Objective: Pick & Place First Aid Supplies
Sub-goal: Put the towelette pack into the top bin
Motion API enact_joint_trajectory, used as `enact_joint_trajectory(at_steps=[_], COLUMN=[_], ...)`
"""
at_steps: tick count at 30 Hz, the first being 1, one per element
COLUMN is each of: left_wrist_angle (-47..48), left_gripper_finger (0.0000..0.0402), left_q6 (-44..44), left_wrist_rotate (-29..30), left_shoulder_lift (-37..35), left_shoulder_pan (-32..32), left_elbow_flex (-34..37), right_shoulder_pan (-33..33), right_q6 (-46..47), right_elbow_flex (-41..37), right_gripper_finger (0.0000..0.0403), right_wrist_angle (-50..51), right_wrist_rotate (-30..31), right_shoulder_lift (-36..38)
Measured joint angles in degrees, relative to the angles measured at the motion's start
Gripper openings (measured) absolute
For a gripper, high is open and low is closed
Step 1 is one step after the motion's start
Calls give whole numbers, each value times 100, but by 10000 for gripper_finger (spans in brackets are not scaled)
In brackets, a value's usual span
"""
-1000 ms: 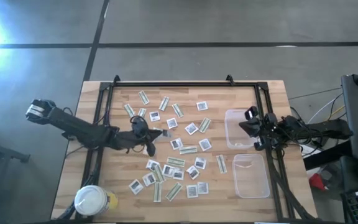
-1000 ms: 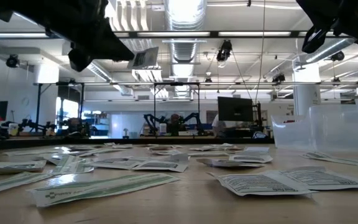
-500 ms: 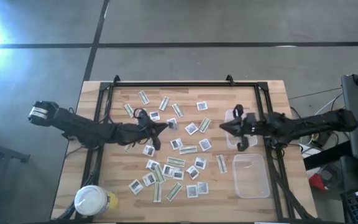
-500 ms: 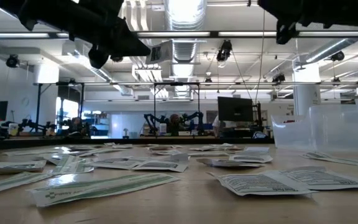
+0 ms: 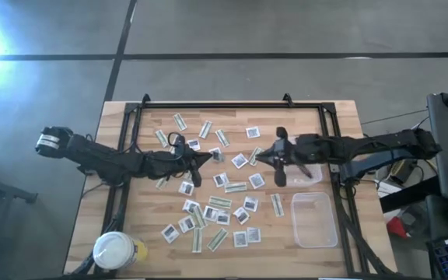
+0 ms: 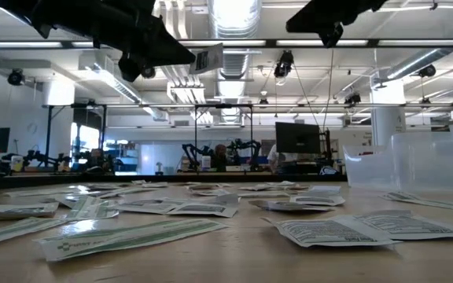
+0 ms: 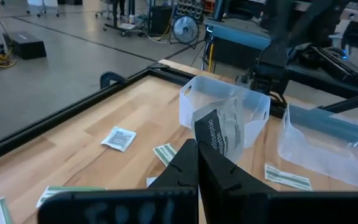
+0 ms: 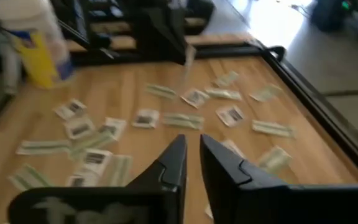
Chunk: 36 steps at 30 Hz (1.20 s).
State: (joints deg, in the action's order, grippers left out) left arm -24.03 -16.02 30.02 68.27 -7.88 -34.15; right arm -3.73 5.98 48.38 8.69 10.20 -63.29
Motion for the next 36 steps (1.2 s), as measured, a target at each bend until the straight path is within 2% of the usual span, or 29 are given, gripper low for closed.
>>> enact_joint_trajectory(at_steps=[2, 8, 14, 21, 25, 36], left_wrist_angle=[0, 0, -56, -98, -98, -101], left_gripper_finger=[0, 0, 0, 0, 0, 0], left_q6=[1, 38, 161, 356, 416, 524], left_wrist_rotate=[0, -40, -49, -199, -199, -197], left_shoulder_lift=[0, 0, 21, 37, 37, 37], left_shoulder_pan=[0, -4, -4, -4, -4, -4], left_elbow_flex=[0, 0, 2, 4, 4, 9], right_shoulder_pan=[1, -2, -4, -6, -2, -2], right_q6=[-37, -434, -844, -1012, -801, -450], right_elbow_flex=[227, 569, 735, 1028, 1307, 1792], right_gripper_finger=[70, 124, 158, 166, 162, 161], right_wrist_angle=[171, 167, 82, -106, -118, -110], right_wrist_rotate=[177, 194, 185, 178, 183, 192], right_shoulder_lift=[-226, -788, -1350, -2050, -2310, -2496])
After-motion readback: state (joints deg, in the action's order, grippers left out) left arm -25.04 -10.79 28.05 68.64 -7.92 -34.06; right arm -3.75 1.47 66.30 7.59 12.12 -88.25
